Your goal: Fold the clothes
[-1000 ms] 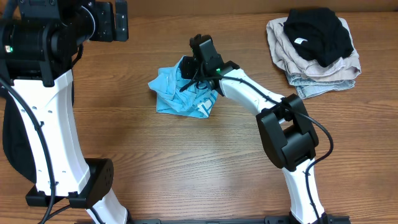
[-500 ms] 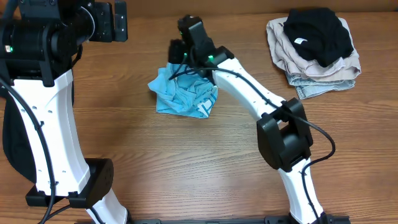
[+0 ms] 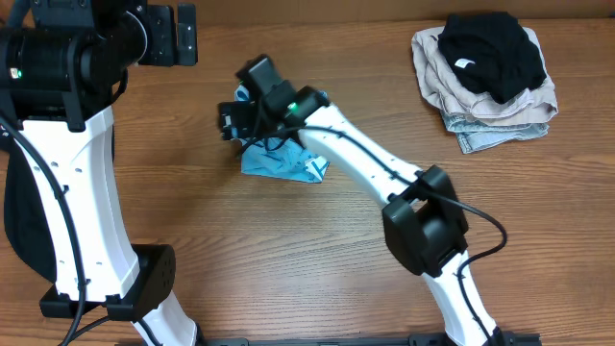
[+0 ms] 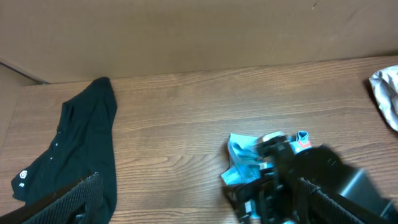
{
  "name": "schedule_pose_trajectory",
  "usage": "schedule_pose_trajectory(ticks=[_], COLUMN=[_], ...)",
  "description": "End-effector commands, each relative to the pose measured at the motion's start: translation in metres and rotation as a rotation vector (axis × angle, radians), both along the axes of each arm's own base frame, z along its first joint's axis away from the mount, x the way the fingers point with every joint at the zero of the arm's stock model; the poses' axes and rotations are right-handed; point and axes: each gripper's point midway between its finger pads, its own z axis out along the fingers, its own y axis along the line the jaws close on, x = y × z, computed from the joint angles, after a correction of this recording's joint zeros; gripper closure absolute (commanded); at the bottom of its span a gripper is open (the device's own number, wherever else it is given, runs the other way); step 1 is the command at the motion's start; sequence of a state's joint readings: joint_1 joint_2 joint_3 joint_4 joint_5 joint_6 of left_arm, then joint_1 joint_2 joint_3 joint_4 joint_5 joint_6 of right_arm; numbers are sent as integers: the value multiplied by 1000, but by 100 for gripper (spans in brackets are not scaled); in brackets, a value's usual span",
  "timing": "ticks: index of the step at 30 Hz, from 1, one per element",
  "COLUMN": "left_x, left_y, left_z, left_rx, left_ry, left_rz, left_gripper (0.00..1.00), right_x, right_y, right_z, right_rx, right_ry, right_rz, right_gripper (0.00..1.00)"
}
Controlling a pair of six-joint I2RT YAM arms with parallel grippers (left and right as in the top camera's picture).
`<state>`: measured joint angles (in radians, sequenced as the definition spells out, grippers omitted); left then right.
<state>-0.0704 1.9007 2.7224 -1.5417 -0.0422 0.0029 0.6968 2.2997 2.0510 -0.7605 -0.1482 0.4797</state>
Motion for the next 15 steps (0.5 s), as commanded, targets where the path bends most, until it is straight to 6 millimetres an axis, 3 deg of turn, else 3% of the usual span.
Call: schedule_pose_trajectory(ticks=[1,4,7,12,15], left_x=[4,4,6,7,7], left_y=[3,-2,-7,-9,-9], left_z=[-7,-9,-11,-18,-23], left_rx=[21,0,-19,-25,-24], left_ry=[19,25,34,58,76], left_rz=[-1,-25,-46,-54,-54], left_gripper=[0,0,0,0,0], right_x=[16,10,3,-2,-6], right_y=[-44,-75,-93,-95,-91], right_z=[76,68,50,26,17], right_rx=[-16,-120,-177,-201,-205], right_ry=[-106,-60,2,30,34], right_rz=[-92,-142,-156,-151,-141], right_gripper=[0,0,0,22,29])
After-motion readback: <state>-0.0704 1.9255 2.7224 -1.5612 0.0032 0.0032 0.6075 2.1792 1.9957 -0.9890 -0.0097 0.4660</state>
